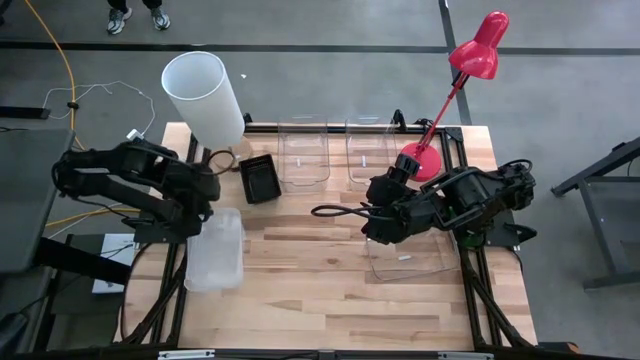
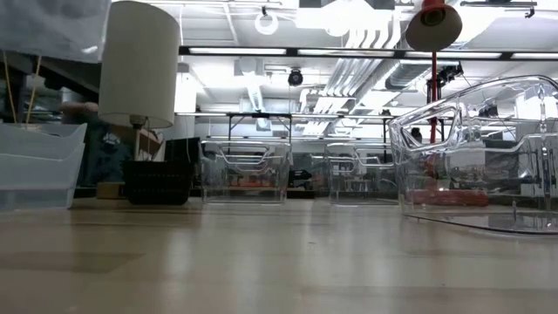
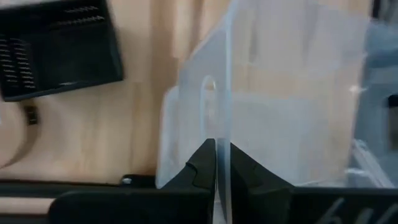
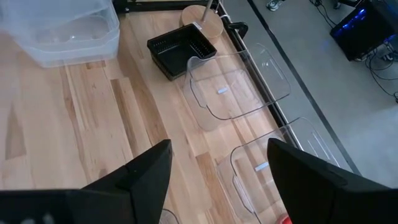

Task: Stack baskets by color
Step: Stack the bottom white bin on the white bins

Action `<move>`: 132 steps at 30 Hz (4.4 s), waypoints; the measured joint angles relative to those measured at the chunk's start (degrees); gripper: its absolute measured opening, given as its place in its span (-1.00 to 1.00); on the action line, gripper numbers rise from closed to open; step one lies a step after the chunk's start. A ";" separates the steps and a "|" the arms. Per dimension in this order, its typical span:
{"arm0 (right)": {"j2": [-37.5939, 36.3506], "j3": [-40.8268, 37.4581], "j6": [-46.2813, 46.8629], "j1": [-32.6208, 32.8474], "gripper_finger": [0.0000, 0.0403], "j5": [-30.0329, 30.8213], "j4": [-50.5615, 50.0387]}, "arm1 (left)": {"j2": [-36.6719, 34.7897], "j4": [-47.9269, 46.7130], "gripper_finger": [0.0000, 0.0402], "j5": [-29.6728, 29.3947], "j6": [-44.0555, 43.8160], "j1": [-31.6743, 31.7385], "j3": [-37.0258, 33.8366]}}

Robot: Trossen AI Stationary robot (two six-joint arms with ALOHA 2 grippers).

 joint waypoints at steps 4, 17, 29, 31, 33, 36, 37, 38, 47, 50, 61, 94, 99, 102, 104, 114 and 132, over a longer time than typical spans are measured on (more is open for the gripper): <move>0.00 0.00 -0.04 0.00 0.25 -0.43 0.00 | -0.38 0.08 -1.00 -1.24 3.00 2.79 0.01; 0.01 -0.02 -0.07 0.00 0.25 -1.33 -0.20 | -4.28 0.03 -1.00 2.65 11.50 6.03 -1.96; 0.02 -0.02 -0.04 0.00 0.25 -1.29 -0.20 | -5.22 0.02 -1.00 4.66 7.01 4.27 -12.51; 0.02 -0.02 -0.02 0.00 0.25 -1.24 -0.19 | -5.20 0.03 -1.00 4.67 7.09 4.27 -12.79; 0.02 -0.02 0.00 0.00 0.25 -0.83 -0.08 | -5.18 0.02 -1.00 4.67 7.56 4.27 -12.81; 0.02 -0.02 0.00 0.00 0.25 -0.02 0.17 | -5.14 0.02 -1.00 4.67 7.68 4.27 -12.81; 0.02 -0.02 0.00 -0.01 0.25 0.14 0.26 | -5.14 0.02 -1.00 4.69 7.99 4.27 -12.81; 0.02 -0.02 0.00 0.00 0.25 0.43 0.26 | -5.14 0.04 -1.00 4.69 8.44 4.27 -12.81; 0.02 -0.02 0.02 -0.04 0.25 1.45 0.39 | -4.21 5.33 -1.00 6.89 12.93 4.27 -14.02; 0.02 -0.02 0.02 -0.02 0.25 1.45 0.39 | -3.63 4.17 -1.00 7.80 13.05 4.27 -16.38; 0.02 -0.02 0.58 -0.02 0.25 1.45 0.39 | -3.67 9.19 -1.00 11.21 12.26 4.25 -20.93; 0.02 -0.02 1.08 -0.71 0.25 1.72 0.22 | -3.63 23.88 -0.49 4.35 9.65 4.38 -27.52; 0.02 -0.02 1.05 -1.46 0.25 1.43 0.20 | -3.63 23.58 -0.16 1.69 8.08 5.14 -24.56; 0.02 -0.02 0.97 -1.51 0.25 1.43 0.22 | -3.63 23.44 -0.01 -0.61 8.08 6.44 -21.38; 0.02 -0.02 0.51 -1.46 0.25 1.40 0.20 | -3.63 23.48 0.07 -1.82 8.08 7.54 -18.94; 0.02 -0.02 1.05 -1.46 0.25 1.27 0.20 | -3.63 23.31 0.15 -2.48 9.03 10.07 -15.58; 0.02 -0.02 1.46 -1.46 0.25 1.54 0.22 | -10.33 36.03 -0.99 -36.22 -25.26 -4.84 -20.35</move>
